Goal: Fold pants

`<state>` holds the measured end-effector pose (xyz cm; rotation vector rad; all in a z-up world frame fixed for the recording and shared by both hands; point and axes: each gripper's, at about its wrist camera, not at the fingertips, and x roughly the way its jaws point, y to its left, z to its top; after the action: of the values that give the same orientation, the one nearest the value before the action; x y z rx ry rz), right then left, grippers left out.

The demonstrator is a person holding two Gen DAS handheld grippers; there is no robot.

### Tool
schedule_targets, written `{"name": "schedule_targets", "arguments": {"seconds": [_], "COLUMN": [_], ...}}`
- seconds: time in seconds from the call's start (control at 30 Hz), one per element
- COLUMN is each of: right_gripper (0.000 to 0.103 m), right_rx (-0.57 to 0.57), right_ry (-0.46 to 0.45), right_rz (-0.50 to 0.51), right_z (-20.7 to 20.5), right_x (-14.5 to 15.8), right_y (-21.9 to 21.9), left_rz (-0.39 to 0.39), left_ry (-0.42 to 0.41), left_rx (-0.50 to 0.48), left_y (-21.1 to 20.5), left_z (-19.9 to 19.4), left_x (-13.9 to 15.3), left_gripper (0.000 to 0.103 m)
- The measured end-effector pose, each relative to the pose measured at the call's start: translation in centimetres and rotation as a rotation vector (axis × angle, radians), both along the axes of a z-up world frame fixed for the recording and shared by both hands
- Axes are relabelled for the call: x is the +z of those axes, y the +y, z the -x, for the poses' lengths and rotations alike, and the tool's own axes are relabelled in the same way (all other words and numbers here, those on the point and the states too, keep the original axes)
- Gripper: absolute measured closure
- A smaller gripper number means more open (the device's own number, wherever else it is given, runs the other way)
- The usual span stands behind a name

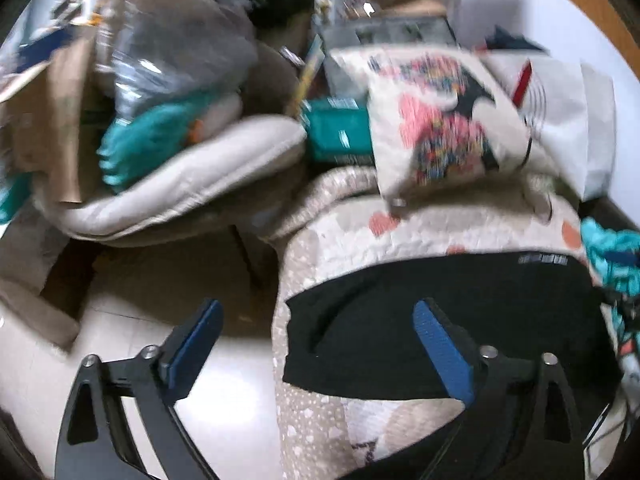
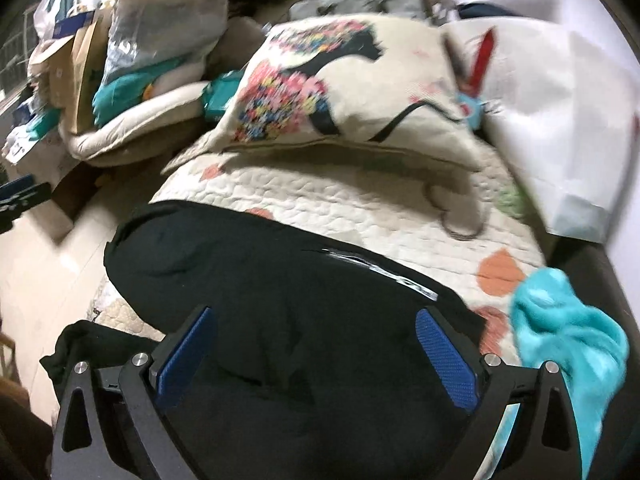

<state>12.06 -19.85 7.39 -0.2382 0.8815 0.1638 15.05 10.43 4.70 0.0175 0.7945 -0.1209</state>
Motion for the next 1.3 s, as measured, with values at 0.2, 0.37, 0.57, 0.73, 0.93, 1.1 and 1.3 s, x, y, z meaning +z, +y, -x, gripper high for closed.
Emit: {"name": "schedule_targets", "arguments": {"seconds": [0.2, 0.37, 0.57, 0.73, 0.93, 1.1, 1.3], "right_gripper": [0.015, 0.016, 0.016, 0.016, 0.016, 0.017, 0.058], "right_rx": [0.007, -0.004, 0.0, 0.017, 0.009, 0.042, 0.103], "right_ry": [0.072, 0.104, 0.141, 0.18, 0.217, 0.229, 0.248], "right_rz": [0.015, -0.059, -0.097, -0.101, -0.099, -0.09, -0.113], "right_z": [-5.5, -9.9, -13.0, -13.6, -14.1, -14.8, -14.8], "right_x": [-2.9, -3.4, -4.9, -6.5, -8.1, -9.1, -9.2], "right_y": [-0.8, -2.3, -3.0, -4.4, -6.3, -5.8, -4.4], "left_rz": [0.074, 0.146, 0.115, 0.117, 0.104, 0.16, 0.115], "left_ry": [0.162, 0.194, 0.212, 0.269, 0.249, 0.287, 0.256], "left_rx": [-0.073, -0.097, -0.143, -0.199, -0.199, -0.243, -0.329], "left_y": [0.5, 0.7, 0.4, 0.5, 0.7, 1.2, -0.2], "left_z": [-6.1, -9.6, -12.1, -12.7, -13.5, -13.7, -11.6], "left_x": [-5.5, -7.5, -9.5, -11.9, -13.2, -13.7, -12.0], "left_gripper": [0.052, 0.052, 0.052, 0.051, 0.02, 0.035, 0.097]}}
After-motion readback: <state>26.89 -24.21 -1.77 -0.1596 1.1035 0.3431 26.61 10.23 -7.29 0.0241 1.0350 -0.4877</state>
